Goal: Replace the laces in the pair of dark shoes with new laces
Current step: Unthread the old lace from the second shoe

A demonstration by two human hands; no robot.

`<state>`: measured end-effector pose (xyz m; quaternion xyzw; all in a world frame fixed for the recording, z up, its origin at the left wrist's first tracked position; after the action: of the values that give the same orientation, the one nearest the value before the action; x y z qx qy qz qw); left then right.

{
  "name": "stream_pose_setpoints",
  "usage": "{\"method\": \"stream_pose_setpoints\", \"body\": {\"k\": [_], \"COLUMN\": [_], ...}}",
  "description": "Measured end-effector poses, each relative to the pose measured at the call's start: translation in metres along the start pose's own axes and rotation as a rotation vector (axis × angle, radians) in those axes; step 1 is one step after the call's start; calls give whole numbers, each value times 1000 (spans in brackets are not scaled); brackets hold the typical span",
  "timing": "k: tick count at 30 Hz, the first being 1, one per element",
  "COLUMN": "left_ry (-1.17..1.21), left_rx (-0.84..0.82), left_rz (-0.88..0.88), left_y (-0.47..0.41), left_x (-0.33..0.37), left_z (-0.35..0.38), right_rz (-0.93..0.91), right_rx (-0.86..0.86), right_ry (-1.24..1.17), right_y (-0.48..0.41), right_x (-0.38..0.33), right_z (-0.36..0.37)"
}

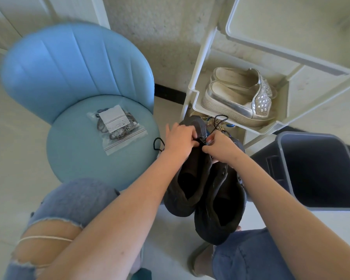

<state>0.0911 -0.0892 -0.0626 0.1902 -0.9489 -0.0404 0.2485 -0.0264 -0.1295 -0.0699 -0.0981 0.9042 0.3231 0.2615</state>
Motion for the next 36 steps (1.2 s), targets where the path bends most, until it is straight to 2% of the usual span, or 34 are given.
{"method": "stream_pose_setpoints", "body": {"k": [7,11,13,15,16,17,18,20,21,23,24,26,29,31,36], "left_ry": [-155,-154,22,491,760,939,998,705,499,244,170,57,-76,-97,-67], "left_rx": [122,194,346,422,383,330,287,371,485,617,608,491,172,56,154], "left_rz": [174,92,-147,-619,-820,-941,-983,-842,-669,-235,-63,129,185,130,92], "left_y": [5,9,11,23,29,35,37,32,27,21,18,17,14,14,8], "left_x": [20,15,-9,-60,-79,-87,-87,-79,-66,-19,3,28,29,18,11], "left_z": [-8,-7,-20,-26,-17,-8,-6,-27,-44,-65,-65,-55,-17,0,-6], "right_rz": [10,12,22,26,25,25,25,19,10,-7,-12,-17,-25,-23,-12], "right_rx": [-10,-24,-47,-61,-60,-58,-58,-61,-61,-51,-45,-40,-41,-45,-42], "right_ry": [-34,-52,-82,-76,-66,-58,-55,-43,-27,-5,1,5,-1,4,-11], "right_y": [-2,0,1,1,2,2,2,2,2,1,1,0,0,1,2], "right_x": [1,2,3,4,4,3,3,1,0,0,0,0,0,-1,-1], "right_z": [1,1,1,1,1,1,1,1,1,1,1,2,1,1,0]}}
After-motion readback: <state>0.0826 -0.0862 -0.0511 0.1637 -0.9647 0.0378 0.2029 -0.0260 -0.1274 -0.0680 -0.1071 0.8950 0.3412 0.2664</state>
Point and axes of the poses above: each hand's wrist, its own y-axis away from the middle knuckle, its own z-axis out of the palm, x = y × z, the point moved 8 cm from there along -y, towards the middle knuckle, and after that the axes turned 3 degrees about x, right-handed, at the moved point
